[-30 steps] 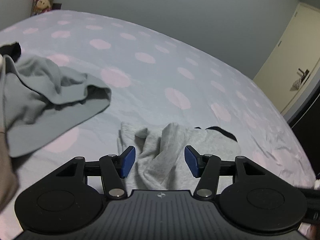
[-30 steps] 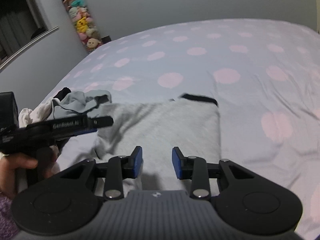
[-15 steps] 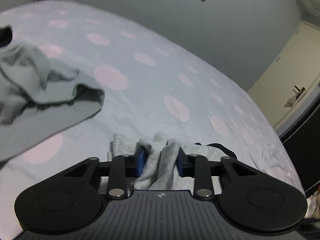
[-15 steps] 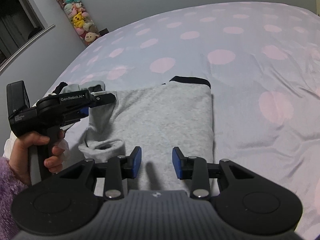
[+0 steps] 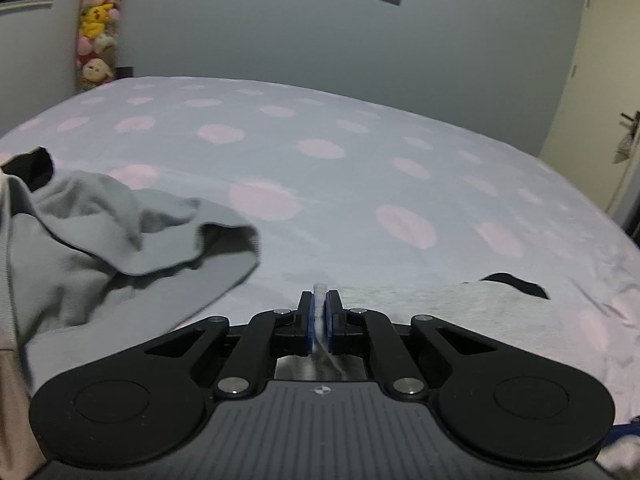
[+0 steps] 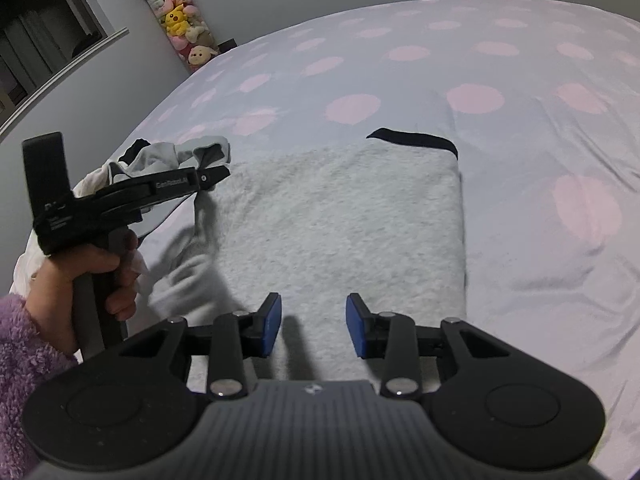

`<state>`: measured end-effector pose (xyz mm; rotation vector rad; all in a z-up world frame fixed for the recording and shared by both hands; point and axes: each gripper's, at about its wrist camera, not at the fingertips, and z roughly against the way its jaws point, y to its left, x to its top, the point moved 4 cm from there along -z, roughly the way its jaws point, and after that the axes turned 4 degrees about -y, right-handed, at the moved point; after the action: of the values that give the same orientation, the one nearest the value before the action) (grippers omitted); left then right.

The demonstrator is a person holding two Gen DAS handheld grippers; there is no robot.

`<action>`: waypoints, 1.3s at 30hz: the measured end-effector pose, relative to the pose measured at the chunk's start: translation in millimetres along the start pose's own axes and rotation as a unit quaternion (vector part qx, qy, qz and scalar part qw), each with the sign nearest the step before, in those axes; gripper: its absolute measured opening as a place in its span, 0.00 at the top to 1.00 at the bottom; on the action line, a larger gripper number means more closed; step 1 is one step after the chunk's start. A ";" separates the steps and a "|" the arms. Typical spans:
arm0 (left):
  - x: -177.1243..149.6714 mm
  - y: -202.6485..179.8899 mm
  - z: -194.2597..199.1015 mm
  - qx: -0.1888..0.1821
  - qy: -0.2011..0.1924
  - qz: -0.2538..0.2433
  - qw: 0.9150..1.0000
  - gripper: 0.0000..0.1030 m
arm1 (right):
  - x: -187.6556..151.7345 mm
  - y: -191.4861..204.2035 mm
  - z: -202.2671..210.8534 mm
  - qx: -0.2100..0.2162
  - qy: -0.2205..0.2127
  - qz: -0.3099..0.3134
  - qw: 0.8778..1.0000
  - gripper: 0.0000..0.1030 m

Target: Fold clothes

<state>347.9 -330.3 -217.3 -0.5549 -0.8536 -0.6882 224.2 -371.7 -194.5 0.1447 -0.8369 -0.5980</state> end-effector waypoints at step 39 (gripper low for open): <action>-91.6 -28.7 106.4 0.012 0.227 0.026 0.974 0.77 | -78.0 -22.4 83.4 -0.101 -0.037 0.100 0.989 0.62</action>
<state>231.9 -247.1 -230.0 -0.3742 -0.4178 -0.7194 112.8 -338.1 -197.5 -0.1459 -0.8461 -0.4989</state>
